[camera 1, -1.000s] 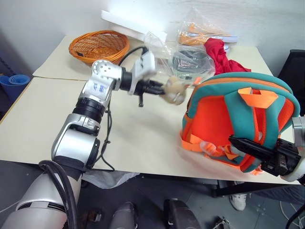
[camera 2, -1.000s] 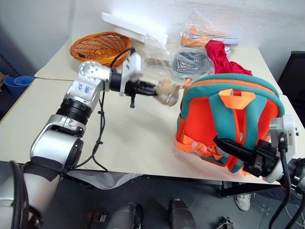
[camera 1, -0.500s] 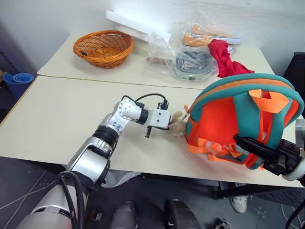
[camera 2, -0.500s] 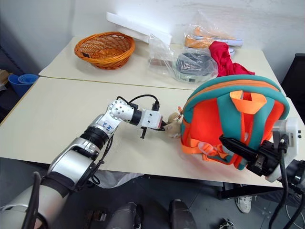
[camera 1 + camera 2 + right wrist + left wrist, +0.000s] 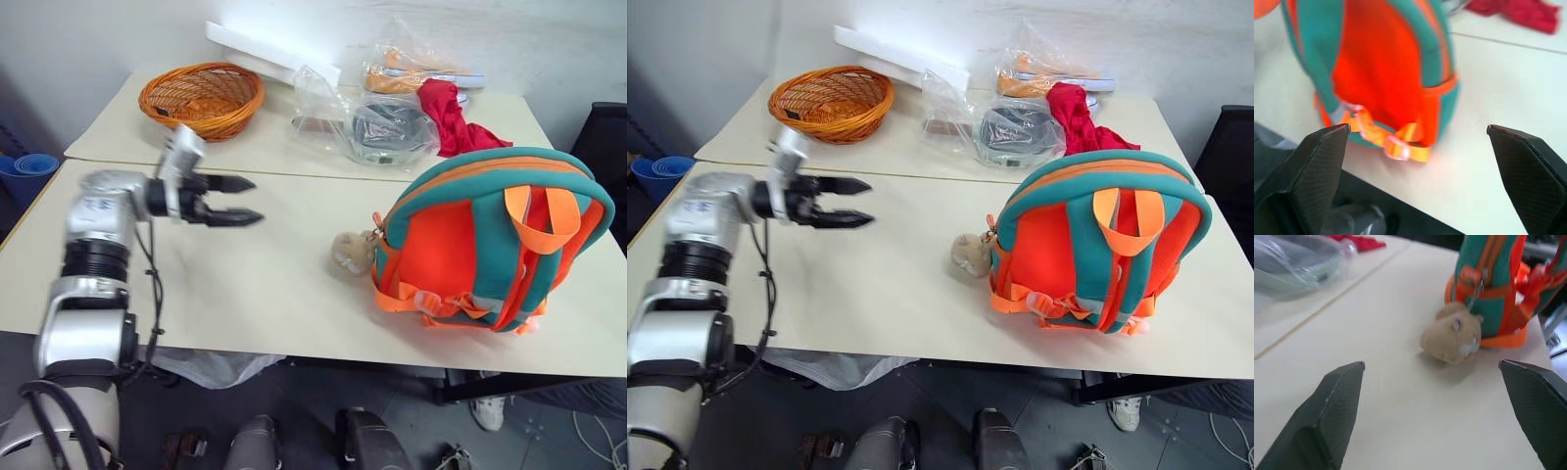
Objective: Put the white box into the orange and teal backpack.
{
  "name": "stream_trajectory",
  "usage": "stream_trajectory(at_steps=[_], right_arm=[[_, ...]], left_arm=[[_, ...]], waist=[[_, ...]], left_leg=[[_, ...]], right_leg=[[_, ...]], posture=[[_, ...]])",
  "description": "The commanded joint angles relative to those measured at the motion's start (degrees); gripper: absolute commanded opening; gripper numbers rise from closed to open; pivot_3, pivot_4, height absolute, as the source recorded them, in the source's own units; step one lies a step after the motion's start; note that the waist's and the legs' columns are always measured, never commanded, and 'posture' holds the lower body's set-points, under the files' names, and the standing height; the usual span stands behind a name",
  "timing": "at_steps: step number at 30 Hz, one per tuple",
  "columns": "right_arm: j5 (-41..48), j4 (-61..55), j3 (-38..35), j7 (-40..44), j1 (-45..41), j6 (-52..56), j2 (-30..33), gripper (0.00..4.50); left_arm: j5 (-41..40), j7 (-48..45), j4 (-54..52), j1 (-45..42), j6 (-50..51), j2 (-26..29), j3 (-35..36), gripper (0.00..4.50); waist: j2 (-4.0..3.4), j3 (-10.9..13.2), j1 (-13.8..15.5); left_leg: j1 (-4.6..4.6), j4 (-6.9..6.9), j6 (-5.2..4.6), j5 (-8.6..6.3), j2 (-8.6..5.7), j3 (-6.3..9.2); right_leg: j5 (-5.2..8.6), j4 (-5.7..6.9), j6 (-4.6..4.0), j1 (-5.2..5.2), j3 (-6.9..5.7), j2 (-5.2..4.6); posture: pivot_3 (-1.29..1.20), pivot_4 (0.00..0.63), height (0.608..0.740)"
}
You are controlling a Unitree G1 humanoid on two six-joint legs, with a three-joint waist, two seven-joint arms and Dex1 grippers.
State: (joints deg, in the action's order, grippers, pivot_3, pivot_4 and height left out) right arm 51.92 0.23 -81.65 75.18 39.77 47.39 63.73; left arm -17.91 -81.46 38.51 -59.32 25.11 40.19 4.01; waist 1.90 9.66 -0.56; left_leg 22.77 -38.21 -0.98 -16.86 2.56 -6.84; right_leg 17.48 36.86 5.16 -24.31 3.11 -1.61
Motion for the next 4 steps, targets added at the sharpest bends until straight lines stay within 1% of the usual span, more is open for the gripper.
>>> stream_trajectory(at_steps=[1, 4], right_arm=[[-1.96, -0.17, 2.81, -3.29, -4.85, -2.64, -1.47, 4.50], [-2.82, -3.84, 8.07, -10.31, -11.07, -3.88, -5.99, 4.50]], left_arm=[[-4.18, 1.96, -7.25, 2.17, 3.69, -0.72, 2.75, 4.46], [-1.79, 8.96, -12.84, 7.13, 2.03, -3.17, 1.80, 4.46]], waist=[[-0.01, 0.00, 0.08], [-0.02, -0.01, 0.23]], left_leg=[[-0.07, 0.00, 0.01, -0.03, -0.03, -0.02], [-0.63, 0.06, 0.11, -0.15, 0.03, 0.12]], right_leg=[[0.00, 0.00, 0.00, 0.06, 0.02, -0.08], [0.06, -0.17, -0.10, 0.68, 0.10, -0.53]], posture=[[0.00, 0.150, 0.740], [0.00, 0.150, 0.740]])
